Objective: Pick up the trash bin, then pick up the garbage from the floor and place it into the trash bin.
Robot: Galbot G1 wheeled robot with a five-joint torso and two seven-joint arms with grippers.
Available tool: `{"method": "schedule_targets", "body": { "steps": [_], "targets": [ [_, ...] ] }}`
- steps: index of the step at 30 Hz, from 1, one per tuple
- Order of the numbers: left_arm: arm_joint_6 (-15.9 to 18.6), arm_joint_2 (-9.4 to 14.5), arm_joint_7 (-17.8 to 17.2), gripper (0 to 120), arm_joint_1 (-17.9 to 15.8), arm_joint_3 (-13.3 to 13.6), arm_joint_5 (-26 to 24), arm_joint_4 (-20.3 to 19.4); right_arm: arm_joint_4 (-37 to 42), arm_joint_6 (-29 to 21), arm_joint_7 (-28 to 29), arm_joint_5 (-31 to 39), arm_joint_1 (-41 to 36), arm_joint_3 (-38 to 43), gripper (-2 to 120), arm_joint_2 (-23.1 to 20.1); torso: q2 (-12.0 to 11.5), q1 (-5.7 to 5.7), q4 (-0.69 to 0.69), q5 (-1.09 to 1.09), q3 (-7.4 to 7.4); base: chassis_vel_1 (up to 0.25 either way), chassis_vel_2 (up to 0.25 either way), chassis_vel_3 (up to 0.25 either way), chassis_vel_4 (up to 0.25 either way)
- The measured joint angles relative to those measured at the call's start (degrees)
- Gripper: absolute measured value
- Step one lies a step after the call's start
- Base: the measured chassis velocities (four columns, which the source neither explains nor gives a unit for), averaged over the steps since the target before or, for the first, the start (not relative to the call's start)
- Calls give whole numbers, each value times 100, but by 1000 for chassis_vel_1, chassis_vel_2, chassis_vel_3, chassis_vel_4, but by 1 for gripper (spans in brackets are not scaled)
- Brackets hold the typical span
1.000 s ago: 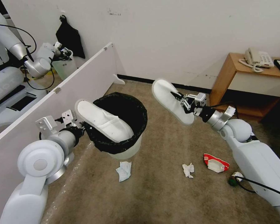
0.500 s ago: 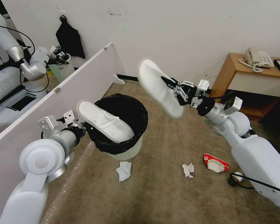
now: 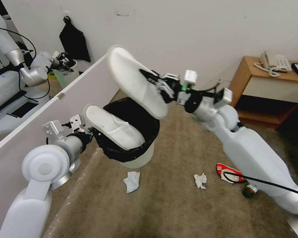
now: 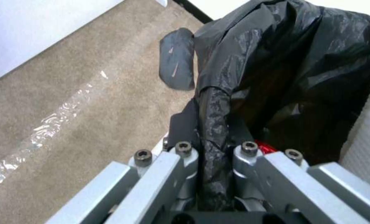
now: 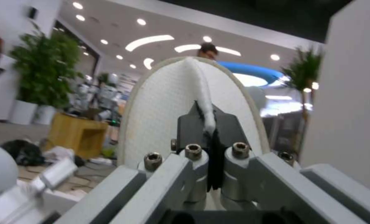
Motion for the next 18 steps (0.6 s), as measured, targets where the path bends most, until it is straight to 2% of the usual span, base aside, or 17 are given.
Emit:
{"method": "schedule_targets", "body": {
  "steps": [4,7,18],
  "targets": [
    [0,-5,0,4,12,-17,-6,-5,-154,-3,5,5,277,-195,0,270,0,0,-1,-2,0,0,0,0,0],
    [-1,-26,-4,4,16,-34,-8,-39,-360,-4,24,6,500,-419,0,636,0,0,1,-1,0,0,0,0,0],
    [-6,-37,-8,4,35,-84,-14,-79,-583,8,43,-58,506,-655,0,844,0,0,-1,0,0,0,0,0,0]
  ]
}}
